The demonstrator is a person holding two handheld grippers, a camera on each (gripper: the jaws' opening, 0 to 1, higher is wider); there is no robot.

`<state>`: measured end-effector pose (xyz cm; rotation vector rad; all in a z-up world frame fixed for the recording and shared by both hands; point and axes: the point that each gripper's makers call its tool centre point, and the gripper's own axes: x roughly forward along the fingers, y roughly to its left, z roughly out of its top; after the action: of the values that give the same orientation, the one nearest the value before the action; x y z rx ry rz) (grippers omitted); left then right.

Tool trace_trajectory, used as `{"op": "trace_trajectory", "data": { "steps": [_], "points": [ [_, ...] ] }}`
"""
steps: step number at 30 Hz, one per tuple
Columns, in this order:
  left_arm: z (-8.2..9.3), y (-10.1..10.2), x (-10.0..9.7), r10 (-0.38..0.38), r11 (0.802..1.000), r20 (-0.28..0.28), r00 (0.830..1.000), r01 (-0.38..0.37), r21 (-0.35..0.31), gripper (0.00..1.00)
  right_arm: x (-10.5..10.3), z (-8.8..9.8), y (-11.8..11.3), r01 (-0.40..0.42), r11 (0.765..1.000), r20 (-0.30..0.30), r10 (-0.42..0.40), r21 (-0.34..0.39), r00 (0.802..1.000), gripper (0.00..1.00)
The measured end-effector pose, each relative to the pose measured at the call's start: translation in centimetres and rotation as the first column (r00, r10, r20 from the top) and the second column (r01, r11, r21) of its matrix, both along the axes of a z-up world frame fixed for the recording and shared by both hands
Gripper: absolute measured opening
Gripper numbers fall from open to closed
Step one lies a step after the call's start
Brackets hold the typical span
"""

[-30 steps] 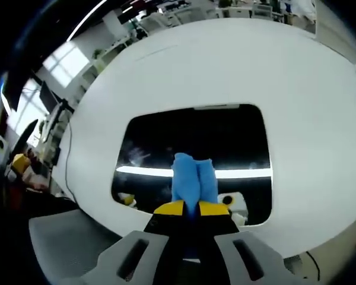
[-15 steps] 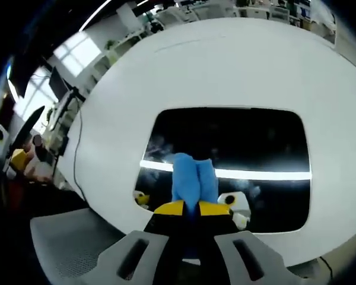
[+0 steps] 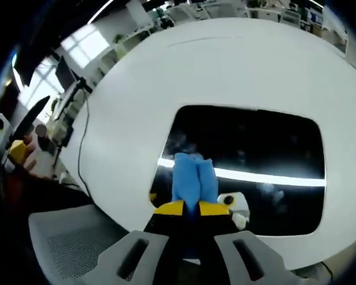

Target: Wipe the mirror surface with the cleaning cloth until all visible marks leave the cleaned area.

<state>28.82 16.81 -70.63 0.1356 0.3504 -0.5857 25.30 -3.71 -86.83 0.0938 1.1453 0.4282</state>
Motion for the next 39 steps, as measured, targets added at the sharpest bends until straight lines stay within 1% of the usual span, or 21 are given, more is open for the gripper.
{"op": "trace_trajectory", "data": {
  "steps": [2, 8, 11, 16, 21, 25, 32, 39],
  "points": [
    [-0.1, 0.1, -0.1, 0.000, 1.000, 0.000, 1.000, 0.000, 0.000, 1.00, 0.1, 0.0, 0.2, -0.009, 1.000, 0.000, 0.009, -0.008, 1.000, 0.01],
    [-0.7, -0.1, -0.5, -0.004, 1.000, -0.009, 1.000, 0.004, 0.002, 1.00, 0.3, -0.1, 1.5, -0.033, 0.999, 0.000, 0.033, -0.001, 0.999, 0.01],
    [-0.7, 0.0, -0.6, -0.001, 1.000, -0.011, 1.000, 0.001, -0.001, 1.00, 0.5, 0.0, 2.1, -0.019, 1.000, -0.005, 0.019, 0.012, 1.000, 0.01],
    [-0.5, 0.1, -0.4, 0.000, 1.000, -0.004, 1.000, 0.000, 0.004, 1.00, 0.6, 0.0, 3.3, -0.035, 0.999, 0.003, 0.035, 0.015, 0.999, 0.01],
    [-0.2, 0.3, -0.3, 0.011, 1.000, 0.003, 1.000, -0.011, -0.002, 1.00, 0.6, 0.0, 3.3, -0.021, 1.000, 0.009, 0.021, 0.015, 1.000, 0.01],
    [-0.2, 0.3, -0.3, 0.017, 1.000, 0.006, 1.000, -0.017, -0.005, 1.00, 0.7, 0.1, 3.3, -0.023, 1.000, 0.011, 0.023, 0.017, 1.000, 0.02],
    [-0.1, 0.5, -0.3, 0.033, 0.999, 0.011, 0.999, -0.033, -0.014, 1.00, 0.7, 0.0, 3.4, -0.053, 0.999, 0.014, 0.053, -0.001, 0.999, 0.02],
    [-0.1, 0.9, -0.2, 0.043, 0.999, 0.013, 0.999, -0.043, -0.016, 1.00, 0.9, 0.0, 3.4, -0.039, 0.999, 0.006, 0.039, 0.003, 0.999, 0.01]
  ]
}}
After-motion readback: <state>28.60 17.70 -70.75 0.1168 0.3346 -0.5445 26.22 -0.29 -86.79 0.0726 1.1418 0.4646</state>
